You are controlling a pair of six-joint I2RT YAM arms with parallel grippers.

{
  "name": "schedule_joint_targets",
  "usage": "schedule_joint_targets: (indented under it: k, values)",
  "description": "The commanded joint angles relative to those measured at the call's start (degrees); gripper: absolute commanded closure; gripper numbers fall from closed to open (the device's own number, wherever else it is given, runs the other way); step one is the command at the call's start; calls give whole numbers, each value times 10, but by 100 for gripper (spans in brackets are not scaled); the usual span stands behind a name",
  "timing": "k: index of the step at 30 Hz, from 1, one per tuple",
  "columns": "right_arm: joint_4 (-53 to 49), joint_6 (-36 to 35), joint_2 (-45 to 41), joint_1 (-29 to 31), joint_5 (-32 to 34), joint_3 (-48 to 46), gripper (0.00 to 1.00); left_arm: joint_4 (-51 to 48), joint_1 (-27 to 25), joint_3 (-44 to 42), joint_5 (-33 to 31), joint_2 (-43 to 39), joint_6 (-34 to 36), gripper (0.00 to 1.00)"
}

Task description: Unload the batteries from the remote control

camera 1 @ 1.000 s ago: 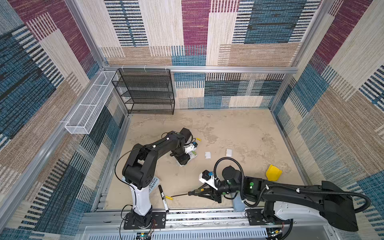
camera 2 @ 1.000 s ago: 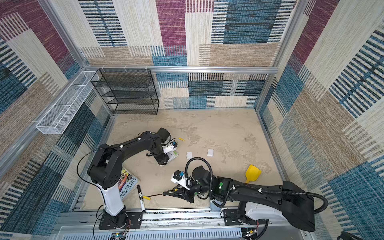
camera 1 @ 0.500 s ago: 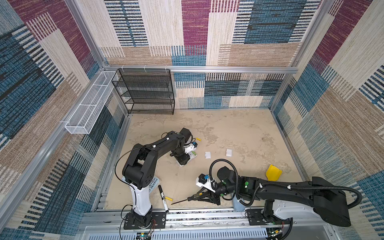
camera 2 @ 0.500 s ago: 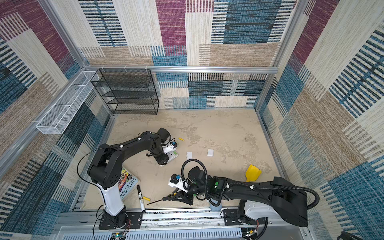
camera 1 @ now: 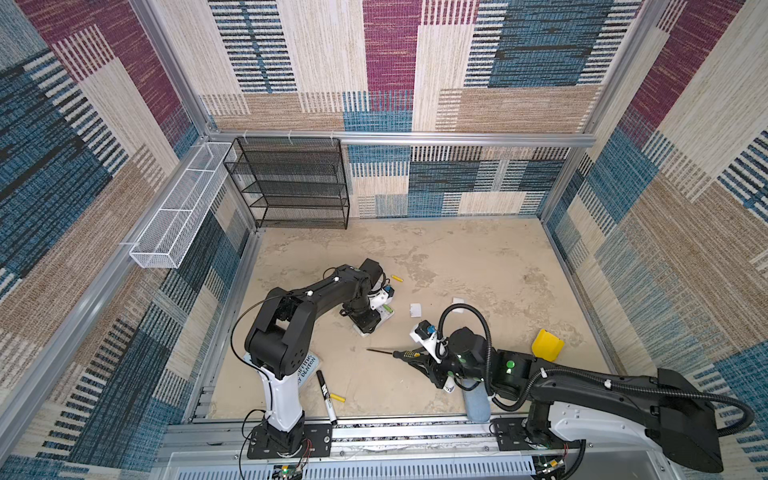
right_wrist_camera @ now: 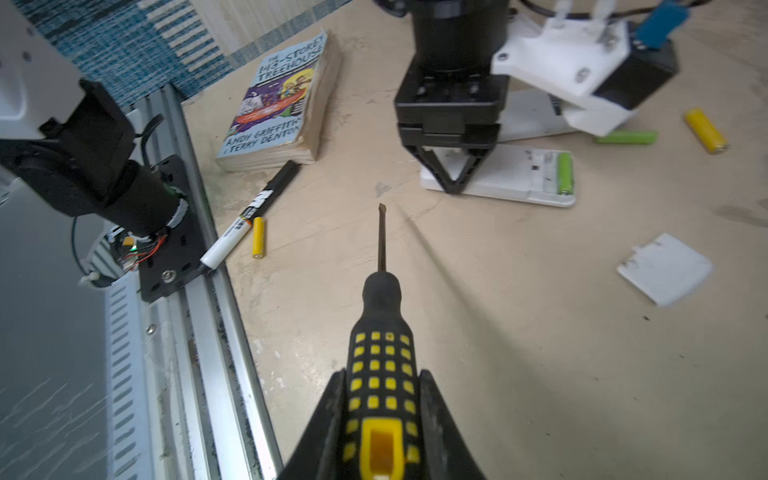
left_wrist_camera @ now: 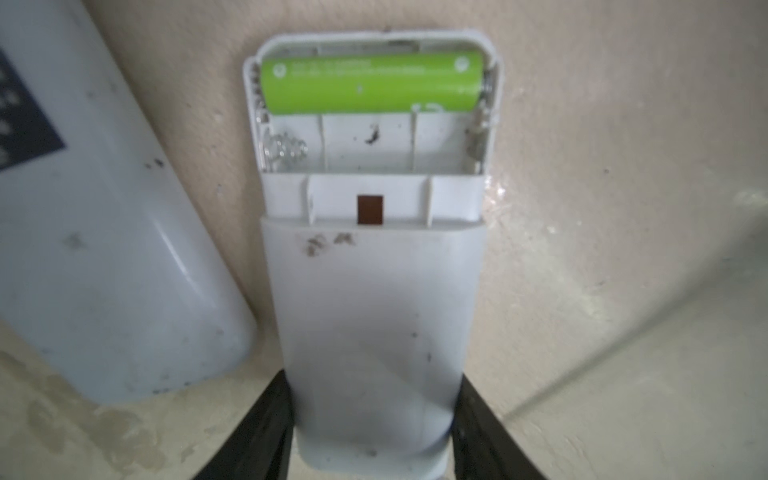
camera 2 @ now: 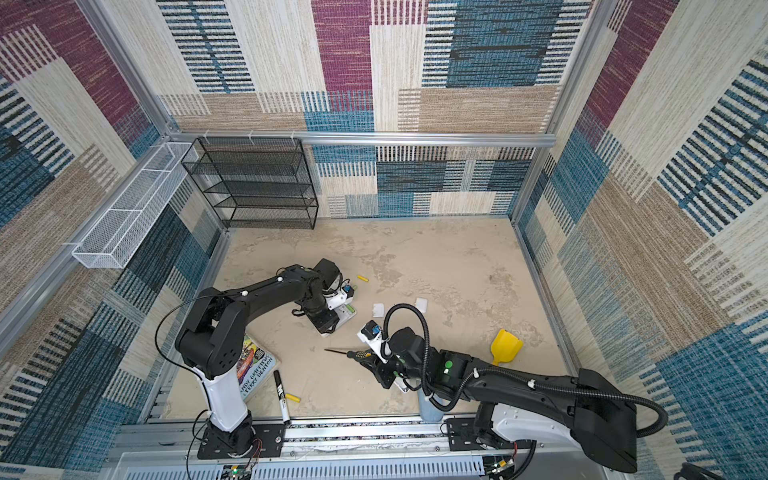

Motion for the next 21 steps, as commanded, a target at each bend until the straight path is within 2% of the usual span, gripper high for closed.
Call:
schedule_joint_targets:
  k: [1,11,15,21]
  values:
    - [-41,50,-20,-14,91,0,100,4,-6,0,9,-6,-37,74]
    - [-43,92,-14,-35,169,16,100,33,-29,-23,-7,-25,-101,76]
    - [-30,90,-9,-35,173,21,100,39,-37,-33,-13,-25,-111,76]
    - [0,84,42,-35,161,33,100,39,-50,-32,-20,-11,-126,77]
